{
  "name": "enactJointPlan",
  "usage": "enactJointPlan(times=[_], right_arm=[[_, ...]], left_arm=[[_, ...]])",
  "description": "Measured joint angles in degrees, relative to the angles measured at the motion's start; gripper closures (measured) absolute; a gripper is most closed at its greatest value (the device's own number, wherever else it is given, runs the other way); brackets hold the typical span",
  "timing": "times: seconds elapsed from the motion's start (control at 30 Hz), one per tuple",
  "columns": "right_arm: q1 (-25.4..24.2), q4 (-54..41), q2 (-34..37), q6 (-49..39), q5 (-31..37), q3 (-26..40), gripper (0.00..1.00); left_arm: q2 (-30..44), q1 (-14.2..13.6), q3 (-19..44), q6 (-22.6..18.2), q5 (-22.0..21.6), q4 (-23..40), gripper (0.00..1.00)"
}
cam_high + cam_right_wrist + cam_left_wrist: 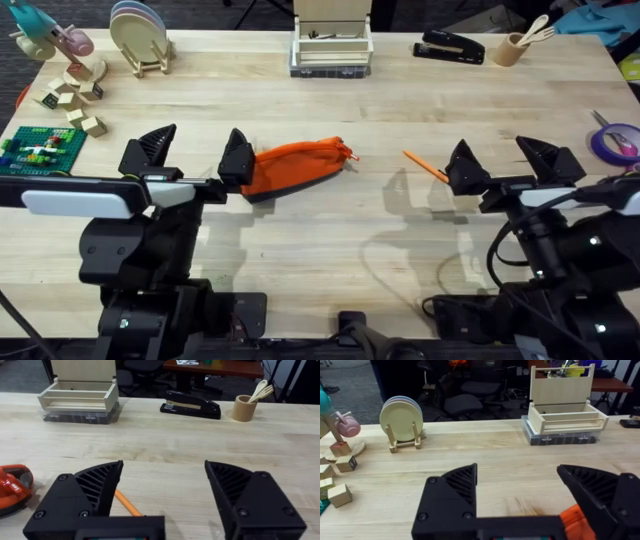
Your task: Unzip the bag, pick up the pens from the table one at a time and place them inside, then zip the bag closed.
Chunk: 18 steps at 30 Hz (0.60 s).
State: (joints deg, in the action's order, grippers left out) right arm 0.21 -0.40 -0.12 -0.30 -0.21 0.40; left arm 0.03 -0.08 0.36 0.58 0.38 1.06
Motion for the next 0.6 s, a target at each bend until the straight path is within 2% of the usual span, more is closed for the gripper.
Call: enactJointPlan(times=[0.5, 0.6], right_arm=[[0.00, -0.23, 0.02, -0.39, 0.42, 0.04, 0.005], [0.00, -1.29, 0.02, -0.49, 0.19, 0.44, 0.005]], left_arm=[[0.02, 0.00, 0.00, 0.02, 0.02, 0.03, 0.008], [0.02, 0.00, 0.10, 0.04, 0.07, 1.69, 0.008]])
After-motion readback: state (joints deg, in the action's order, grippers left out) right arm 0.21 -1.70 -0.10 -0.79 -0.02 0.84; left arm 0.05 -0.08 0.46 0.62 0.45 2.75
